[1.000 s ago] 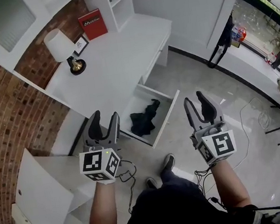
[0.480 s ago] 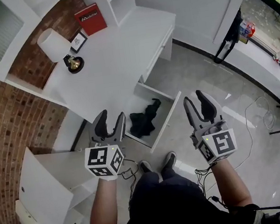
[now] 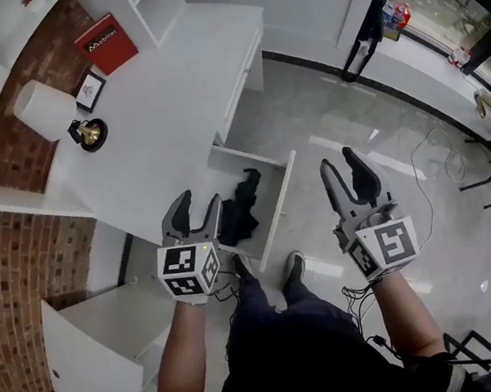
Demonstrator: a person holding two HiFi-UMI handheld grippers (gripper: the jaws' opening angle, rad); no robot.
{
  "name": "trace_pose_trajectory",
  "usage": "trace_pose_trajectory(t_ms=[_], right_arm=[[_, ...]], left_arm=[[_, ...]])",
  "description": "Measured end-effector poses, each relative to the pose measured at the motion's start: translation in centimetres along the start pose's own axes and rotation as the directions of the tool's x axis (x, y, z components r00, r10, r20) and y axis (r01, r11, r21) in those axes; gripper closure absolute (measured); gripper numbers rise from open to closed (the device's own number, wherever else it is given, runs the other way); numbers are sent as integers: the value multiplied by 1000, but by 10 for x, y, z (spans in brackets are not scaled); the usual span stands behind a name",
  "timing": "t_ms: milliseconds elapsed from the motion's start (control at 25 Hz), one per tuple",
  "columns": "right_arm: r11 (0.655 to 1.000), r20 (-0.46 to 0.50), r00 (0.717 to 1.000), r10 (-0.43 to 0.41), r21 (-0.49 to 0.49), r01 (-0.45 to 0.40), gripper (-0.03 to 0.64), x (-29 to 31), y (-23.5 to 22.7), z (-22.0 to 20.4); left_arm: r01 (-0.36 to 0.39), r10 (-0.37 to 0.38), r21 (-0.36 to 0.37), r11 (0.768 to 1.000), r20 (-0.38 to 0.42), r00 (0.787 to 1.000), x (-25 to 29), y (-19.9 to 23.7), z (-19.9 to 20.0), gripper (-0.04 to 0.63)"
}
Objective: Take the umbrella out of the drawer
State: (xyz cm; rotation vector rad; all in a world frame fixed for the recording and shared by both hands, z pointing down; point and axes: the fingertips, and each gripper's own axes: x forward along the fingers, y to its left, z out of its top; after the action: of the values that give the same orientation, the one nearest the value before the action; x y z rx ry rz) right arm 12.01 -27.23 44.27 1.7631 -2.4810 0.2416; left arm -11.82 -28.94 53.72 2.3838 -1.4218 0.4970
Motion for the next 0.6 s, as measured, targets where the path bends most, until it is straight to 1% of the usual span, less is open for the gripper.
trace_pose_trajectory(t_ms=[80, 240, 320, 440, 520, 600], right_arm=[[999, -27, 999, -42, 8, 42, 449, 1, -4, -7], [995, -4, 995, -96, -7, 96, 449, 8, -12, -13], [993, -19, 993, -118, -2, 118, 449, 10, -13, -22], [989, -51, 988, -144, 10, 145, 449, 13, -14, -37], [987, -69, 985, -156, 18, 157, 449, 17, -15, -44], [987, -86, 983, -160, 21, 162, 449, 21, -14, -52]], left_arm=[[32, -30, 40, 999, -36, 999, 17, 2, -9, 371], [92, -79, 111, 989, -118, 990, 51, 3, -36, 371], [113, -92, 132, 985, -155, 984, 65, 4, -55, 371], [126, -93, 166, 978, -193, 977, 85, 7, -83, 371], [152, -110, 171, 973, -235, 966, 96, 7, -102, 371], [188, -134, 165, 968, -291, 947, 108, 6, -127, 371]])
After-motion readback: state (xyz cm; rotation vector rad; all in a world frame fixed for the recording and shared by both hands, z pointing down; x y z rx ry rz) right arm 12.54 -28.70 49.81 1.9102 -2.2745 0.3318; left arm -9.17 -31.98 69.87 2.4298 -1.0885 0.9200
